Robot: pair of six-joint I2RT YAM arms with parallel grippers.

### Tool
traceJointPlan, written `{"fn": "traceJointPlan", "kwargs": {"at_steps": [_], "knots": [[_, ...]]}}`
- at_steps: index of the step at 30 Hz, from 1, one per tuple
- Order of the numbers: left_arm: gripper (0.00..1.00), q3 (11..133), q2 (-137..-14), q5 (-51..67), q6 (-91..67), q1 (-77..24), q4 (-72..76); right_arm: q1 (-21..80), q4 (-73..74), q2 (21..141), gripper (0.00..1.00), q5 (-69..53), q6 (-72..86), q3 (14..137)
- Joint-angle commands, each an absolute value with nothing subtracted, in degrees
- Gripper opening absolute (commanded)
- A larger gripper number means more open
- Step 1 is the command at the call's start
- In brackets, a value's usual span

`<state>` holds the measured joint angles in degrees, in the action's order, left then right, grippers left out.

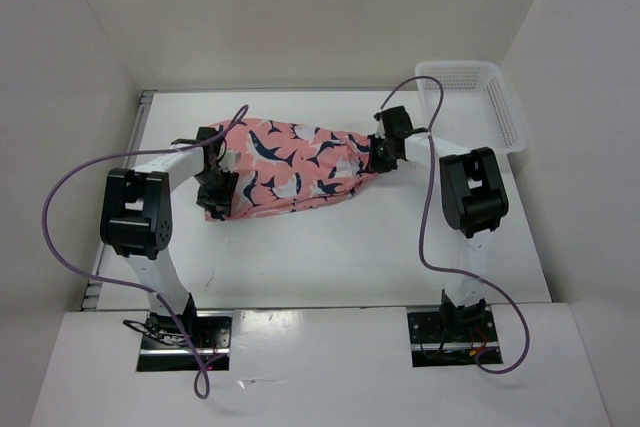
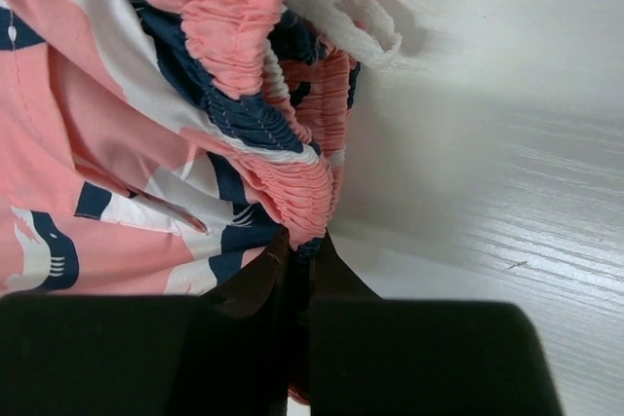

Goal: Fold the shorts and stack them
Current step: Fold the shorts

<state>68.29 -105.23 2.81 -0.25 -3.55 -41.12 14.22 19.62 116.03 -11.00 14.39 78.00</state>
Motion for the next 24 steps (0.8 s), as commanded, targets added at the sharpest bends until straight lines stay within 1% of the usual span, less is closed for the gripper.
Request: {"fn": "traceJointPlan", "kwargs": {"at_steps": [1,7,8,9,12,15,18,24], "knots": [[0.53,70.31,-104.07,2.64,0.00,-2.73,-43.59,13.97,18.72,113.75,0.00,-8.96,9.51,78.39],[0.57,76.46,-99.67,7.02,0.00,-1.41,-46.05,13.97,20.65,105.39,0.00,-6.16,2.04,78.40],[0.57,78.12,-99.15,8.08,0.00,-1.41,-46.75,13.97,21.35,102.60,0.00,-6.15,0.80,76.66],[0.60,78.83,-98.44,9.13,0.00,-0.71,-46.76,13.97,21.36,101.35,0.00,-6.15,-0.25,75.94],[0.62,79.63,-98.44,12.12,0.00,-0.18,-46.76,13.97,23.03,96.43,0.00,-6.68,-5.09,72.34],[0.62,80.24,-101.77,13.71,0.00,-0.78,-45.01,13.97,23.55,92.22,0.00,-3.53,-7.82,70.14],[0.62,80.95,-105.46,15.64,0.00,-1.32,-43.34,11.18,24.69,89.05,0.00,-1.33,-9.93,69.52],[0.63,84.98,-112.40,19.07,0.00,-6.41,-39.81,9.93,26.72,85.70,0.00,0.52,-15.73,70.75]]}}
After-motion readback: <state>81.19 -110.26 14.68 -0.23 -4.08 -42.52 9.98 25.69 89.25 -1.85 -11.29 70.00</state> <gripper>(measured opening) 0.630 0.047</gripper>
